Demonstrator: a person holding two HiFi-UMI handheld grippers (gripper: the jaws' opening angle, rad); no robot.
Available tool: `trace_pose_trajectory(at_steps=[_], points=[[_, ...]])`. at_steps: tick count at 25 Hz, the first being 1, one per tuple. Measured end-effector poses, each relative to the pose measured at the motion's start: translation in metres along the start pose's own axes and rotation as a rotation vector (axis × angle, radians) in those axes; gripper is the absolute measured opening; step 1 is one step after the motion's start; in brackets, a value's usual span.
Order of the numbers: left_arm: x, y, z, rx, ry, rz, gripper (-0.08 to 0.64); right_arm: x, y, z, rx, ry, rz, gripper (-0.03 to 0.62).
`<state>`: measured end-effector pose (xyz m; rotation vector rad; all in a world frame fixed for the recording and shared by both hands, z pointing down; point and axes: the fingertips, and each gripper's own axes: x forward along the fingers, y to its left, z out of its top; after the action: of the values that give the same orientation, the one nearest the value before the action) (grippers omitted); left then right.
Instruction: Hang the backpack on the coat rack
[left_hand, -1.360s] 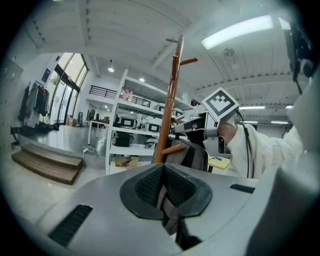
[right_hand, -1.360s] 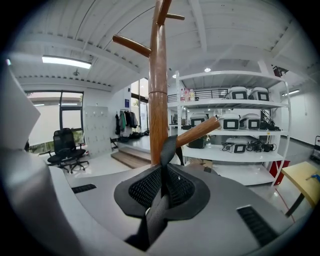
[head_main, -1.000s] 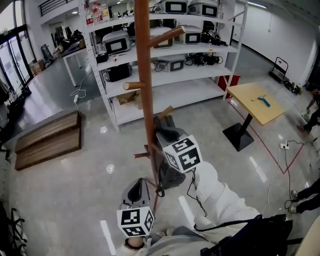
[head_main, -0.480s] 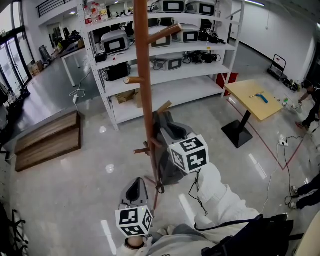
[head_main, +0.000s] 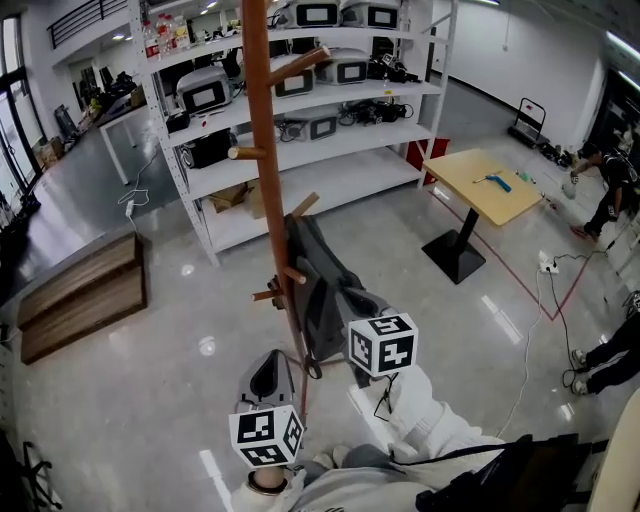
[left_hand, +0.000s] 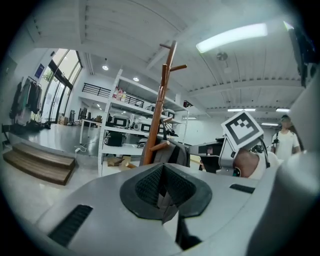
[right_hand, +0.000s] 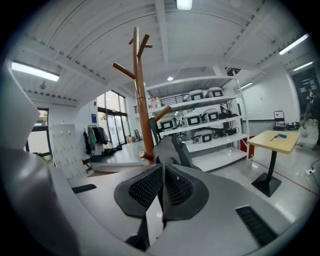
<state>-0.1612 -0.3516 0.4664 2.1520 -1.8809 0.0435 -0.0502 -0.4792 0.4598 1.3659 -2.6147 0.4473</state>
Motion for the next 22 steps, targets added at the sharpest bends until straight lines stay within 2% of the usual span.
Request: trace_pose_trajectory(at_steps=[2,10,17,22], points=[[-0.002,-0.004,-0.001,0.002,-0.002,-0.020,0.000,-0.010,0.006,-0.010,0.014,-0.002,-0.012,0.014],[-0.011,-0.012,-0.009,0.022,0.001,-0.087,0.000,-0.055,0.026,-0.032,0.062,-0.044,-0.059,0.012],[-0.031,-0.020,-0.004,0.048,-0.011,-0.076,0.000,-0.080,0.037,-0.053,0.091,-0.036,-0.054,0.012],[-0.048,-0.030,-0.005,0.055,-0.016,-0.042,0.000,-0.104,0.039,-0.066,0.073,-0.024,-0.069,0.012]])
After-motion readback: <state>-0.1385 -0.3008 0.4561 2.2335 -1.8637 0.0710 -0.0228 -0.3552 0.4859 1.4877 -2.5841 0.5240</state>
